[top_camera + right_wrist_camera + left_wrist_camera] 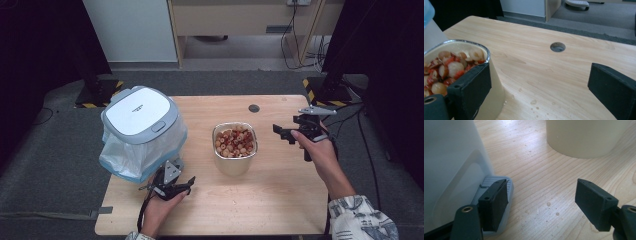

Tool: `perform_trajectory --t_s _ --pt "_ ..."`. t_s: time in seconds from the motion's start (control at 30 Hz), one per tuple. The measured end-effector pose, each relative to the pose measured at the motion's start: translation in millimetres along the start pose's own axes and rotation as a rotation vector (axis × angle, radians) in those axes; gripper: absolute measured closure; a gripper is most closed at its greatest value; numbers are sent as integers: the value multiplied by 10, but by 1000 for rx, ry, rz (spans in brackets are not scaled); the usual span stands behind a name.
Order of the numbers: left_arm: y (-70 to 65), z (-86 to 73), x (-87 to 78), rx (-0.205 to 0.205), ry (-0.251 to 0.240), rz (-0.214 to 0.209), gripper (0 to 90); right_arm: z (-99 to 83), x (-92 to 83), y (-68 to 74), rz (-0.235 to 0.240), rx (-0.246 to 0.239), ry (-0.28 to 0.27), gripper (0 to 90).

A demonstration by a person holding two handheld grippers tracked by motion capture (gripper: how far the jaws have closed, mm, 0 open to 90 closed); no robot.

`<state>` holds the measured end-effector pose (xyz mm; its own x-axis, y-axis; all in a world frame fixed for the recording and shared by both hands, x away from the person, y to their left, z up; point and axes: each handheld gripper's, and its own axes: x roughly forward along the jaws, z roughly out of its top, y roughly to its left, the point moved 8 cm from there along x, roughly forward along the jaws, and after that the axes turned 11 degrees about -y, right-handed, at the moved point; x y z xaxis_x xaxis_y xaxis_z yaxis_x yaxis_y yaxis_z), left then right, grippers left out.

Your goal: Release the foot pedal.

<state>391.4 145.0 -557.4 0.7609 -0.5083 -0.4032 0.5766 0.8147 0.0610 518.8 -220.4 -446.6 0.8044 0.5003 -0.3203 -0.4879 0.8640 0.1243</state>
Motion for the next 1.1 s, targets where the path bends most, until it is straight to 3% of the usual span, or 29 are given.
perform_trajectory --t_s 0.43,0.6,0.77,0.87,1.03,1.1 --pt "-19 11 4 -4 -6 -11 225 -618 -134 -48 -48 15 67 52" --pt "-24 15 9 -12 -11 -11 207 -842 -103 -146 -116 39 90 70" --pt "-23 16 10 -12 -11 -13 193 -1063 -31 -197 -146 54 138 64" --pt "-25 19 10 -11 -12 -14 191 -1216 21 -219 -178 51 219 72" --pt "-26 20 12 -9 -12 -15 192 -1414 103 -188 -184 62 263 61" --pt "-26 20 13 -8 -12 -15 191 -1467 136 -183 -212 56 274 56"
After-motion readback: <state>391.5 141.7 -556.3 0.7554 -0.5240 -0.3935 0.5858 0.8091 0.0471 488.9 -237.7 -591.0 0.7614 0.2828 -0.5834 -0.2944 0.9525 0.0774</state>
